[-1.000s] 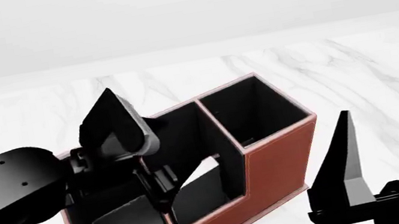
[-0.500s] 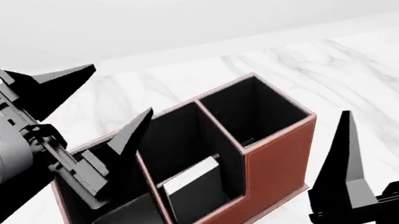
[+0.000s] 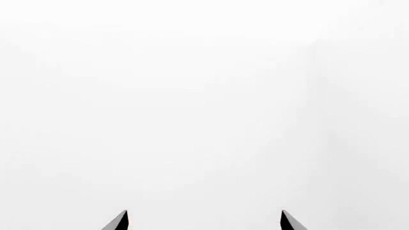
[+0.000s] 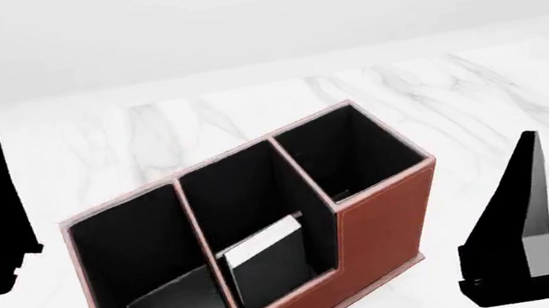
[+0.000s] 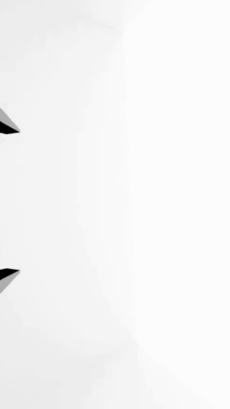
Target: Pick up the book and place it in the back compartment of the caddy.
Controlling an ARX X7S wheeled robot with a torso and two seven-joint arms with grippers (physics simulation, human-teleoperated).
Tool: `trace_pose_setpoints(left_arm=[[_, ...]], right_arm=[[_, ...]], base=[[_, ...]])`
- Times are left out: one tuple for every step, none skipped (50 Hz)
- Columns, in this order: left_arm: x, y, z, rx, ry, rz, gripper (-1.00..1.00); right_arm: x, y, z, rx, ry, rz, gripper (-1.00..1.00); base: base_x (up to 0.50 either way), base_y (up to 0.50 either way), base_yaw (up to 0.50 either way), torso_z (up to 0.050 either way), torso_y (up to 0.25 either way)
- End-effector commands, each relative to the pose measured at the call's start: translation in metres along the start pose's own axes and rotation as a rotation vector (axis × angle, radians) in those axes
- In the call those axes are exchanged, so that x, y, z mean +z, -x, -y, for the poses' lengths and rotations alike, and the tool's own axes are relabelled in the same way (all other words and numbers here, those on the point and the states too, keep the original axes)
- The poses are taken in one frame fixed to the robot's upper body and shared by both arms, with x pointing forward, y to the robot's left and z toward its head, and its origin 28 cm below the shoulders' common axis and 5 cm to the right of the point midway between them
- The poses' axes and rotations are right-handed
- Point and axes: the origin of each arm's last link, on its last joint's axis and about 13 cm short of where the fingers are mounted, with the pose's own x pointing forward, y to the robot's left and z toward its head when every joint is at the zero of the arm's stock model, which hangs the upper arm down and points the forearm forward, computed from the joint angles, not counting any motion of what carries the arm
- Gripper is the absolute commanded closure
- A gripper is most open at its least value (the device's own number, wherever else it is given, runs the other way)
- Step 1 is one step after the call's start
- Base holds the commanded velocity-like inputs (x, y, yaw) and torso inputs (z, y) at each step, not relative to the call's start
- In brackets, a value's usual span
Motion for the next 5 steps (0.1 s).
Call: trace_pose_setpoints(left_arm=[[0.004,0.044,-0.002,0.204,-0.185,0.153,-1.0],[0.005,0.046,0.0,0.223,-0.197,0.163,-1.0],[0.006,0.048,0.001,0.235,-0.202,0.174,-1.0],[0.006,0.051,0.003,0.243,-0.199,0.189,-1.0],[0.001,0.054,0.005,0.296,-0.228,0.209,-1.0]], right_arm=[[0.009,-0.006,0.01,-0.035,0.065,0.057,-1.0],[0.011,-0.007,0.011,-0.039,0.071,0.061,-1.0],[0.011,-0.007,0.012,-0.042,0.074,0.064,-1.0],[0.013,-0.008,0.013,-0.044,0.078,0.067,-1.0],[0.017,-0.009,0.015,-0.052,0.088,0.081,-1.0]], base=[[0.0,0.0,0.0,0.0,0.0],[0.0,0.0,0.0,0.0,0.0],[0.0,0.0,0.0,0.0,0.0],[0.0,0.0,0.0,0.0,0.0],[0.0,0.0,0.0,0.0,0.0]])
